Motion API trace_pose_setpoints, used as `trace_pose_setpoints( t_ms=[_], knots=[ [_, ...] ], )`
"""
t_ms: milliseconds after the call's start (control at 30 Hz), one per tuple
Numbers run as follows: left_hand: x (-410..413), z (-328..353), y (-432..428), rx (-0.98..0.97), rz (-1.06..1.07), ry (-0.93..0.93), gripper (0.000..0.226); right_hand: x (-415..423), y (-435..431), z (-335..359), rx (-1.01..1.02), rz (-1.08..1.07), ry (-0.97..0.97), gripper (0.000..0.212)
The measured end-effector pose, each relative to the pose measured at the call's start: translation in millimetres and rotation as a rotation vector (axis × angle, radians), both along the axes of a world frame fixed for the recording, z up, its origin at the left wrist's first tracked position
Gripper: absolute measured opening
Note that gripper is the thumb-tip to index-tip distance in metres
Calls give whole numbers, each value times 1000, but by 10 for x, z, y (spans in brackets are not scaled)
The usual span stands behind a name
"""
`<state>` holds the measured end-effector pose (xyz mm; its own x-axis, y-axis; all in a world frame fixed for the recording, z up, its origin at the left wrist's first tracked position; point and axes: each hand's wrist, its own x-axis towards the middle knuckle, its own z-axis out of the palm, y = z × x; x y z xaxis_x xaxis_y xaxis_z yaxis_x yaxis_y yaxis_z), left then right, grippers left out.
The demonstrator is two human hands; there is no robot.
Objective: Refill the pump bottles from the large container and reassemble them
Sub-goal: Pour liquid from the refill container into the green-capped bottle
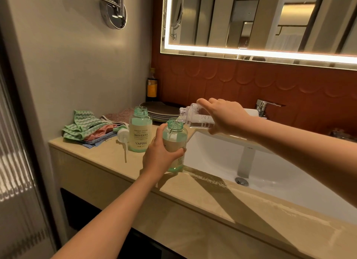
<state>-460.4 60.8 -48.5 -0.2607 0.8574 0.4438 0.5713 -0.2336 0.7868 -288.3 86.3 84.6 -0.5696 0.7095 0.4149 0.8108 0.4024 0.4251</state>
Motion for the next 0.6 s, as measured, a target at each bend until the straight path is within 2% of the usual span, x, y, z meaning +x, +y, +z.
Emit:
trace_pose_setpoints(
  t_ms=[467,600],
  knots=[
    [-7,-10,19,3,-5,-6,85,5,24,-36,7,3,19,82],
    [-30,-1,36,-7,-28,-18,87,10,15,-141,-125,-27,163,84]
  ],
)
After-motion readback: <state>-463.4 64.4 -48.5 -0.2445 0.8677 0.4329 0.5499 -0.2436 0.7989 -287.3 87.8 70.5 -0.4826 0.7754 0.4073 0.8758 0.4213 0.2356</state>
